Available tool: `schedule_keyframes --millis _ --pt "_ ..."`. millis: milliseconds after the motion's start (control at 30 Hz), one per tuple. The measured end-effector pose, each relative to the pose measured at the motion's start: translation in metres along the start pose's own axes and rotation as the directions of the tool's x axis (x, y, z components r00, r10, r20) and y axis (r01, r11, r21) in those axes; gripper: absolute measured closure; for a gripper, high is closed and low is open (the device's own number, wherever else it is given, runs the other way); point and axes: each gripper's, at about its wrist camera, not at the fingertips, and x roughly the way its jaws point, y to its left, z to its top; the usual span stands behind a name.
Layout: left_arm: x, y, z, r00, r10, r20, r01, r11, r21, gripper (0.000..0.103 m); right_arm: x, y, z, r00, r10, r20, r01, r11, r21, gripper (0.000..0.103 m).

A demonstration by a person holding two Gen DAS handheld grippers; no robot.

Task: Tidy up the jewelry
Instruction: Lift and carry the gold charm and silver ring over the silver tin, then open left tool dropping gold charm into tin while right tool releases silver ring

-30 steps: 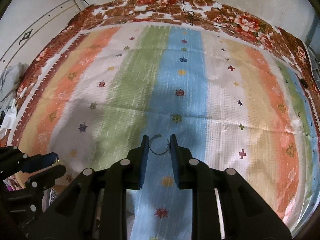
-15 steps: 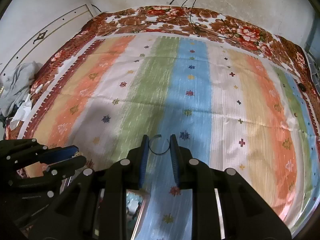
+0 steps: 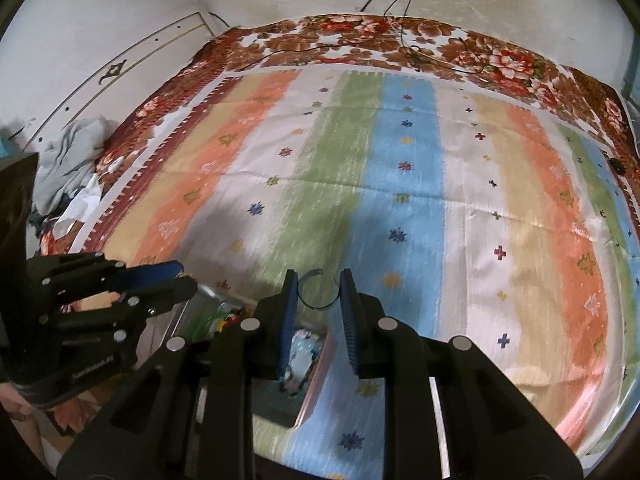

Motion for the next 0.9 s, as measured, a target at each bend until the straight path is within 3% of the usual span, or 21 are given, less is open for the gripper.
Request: schedule_keyframes --millis 300,700,800,900 --pt "-0.014 0.003 -0.019 0.999 -0.036 0.016 0.036 0.999 -0.035 0.086 -0.012 0.018 -0.026 0.993 0.117 -0.024 -0.117 0.993 -0.007 0.080" --pt "-0.012 0.002 -0.022 0.999 -0.041 0.009 0.041 0.998 -0.042 0.086 -0.005 0.023 -0.031 0.989 0.139 -0.060 -0.139 0.990 -0.007 0.079" --pt "-0.010 0.000 -0.022 0.999 -0.044 0.005 0.044 0.998 -0.047 0.082 -0.005 0.023 -0.031 0.990 0.126 -0.064 -0.126 0.992 -0.007 0.067" --pt "-0.011 0.003 -0.021 0.999 -0.036 0.011 0.037 0.998 -0.055 0.082 -0.006 0.017 -0.031 0.992 0.114 -0.061 -0.114 0.994 0.004 0.066"
